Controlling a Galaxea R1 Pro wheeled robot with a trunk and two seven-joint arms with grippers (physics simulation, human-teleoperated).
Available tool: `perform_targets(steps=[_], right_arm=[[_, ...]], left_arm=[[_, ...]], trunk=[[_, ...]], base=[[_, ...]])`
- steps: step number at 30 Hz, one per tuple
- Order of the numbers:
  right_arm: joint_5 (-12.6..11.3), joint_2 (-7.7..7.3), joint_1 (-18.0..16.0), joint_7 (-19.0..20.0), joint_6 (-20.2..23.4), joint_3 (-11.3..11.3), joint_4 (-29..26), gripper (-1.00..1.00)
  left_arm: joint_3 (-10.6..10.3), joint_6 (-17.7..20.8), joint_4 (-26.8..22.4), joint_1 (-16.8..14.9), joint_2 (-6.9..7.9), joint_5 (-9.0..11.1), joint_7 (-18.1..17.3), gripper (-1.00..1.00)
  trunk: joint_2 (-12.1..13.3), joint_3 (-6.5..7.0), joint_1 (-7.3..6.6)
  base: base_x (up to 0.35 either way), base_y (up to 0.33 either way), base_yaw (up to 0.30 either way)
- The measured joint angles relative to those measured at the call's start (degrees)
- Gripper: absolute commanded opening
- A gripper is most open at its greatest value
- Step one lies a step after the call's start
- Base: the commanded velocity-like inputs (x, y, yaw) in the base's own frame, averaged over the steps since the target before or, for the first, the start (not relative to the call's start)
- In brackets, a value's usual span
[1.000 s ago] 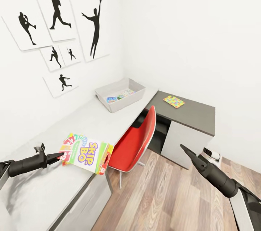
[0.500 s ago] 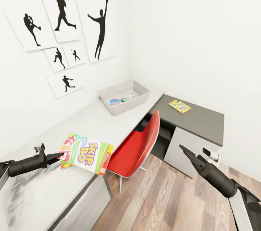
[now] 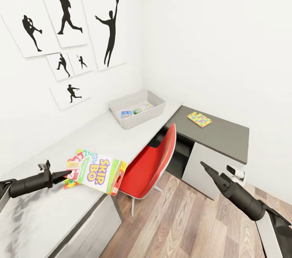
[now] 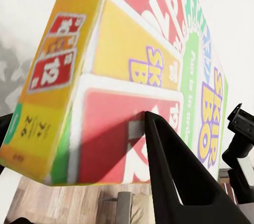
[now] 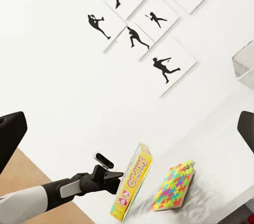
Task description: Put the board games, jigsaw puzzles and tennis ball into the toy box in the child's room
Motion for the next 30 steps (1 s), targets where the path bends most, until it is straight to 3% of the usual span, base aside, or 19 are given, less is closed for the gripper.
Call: perform_targets(steps=[8, 30], right_arm=[[0.02, 0.07, -0.01, -0.04, 0.00, 0.06, -0.04, 1.00], [0.10, 0.11, 0.00, -0.38, 0.01, 0.14, -0.13, 1.00]], left_arm=[[-0.01, 0.00, -0.01, 0.02, 0.01, 0.05, 0.01, -1.00], [0.07, 0.00, 0.01, 0.03, 0.02, 0.02, 0.01, -1.00]], trunk=[[0.00, 0.07, 0.00], [-0.01, 0.12, -0.02]], base=[[0.000, -0.145, 0.092], [0.034, -0.035, 0.014]])
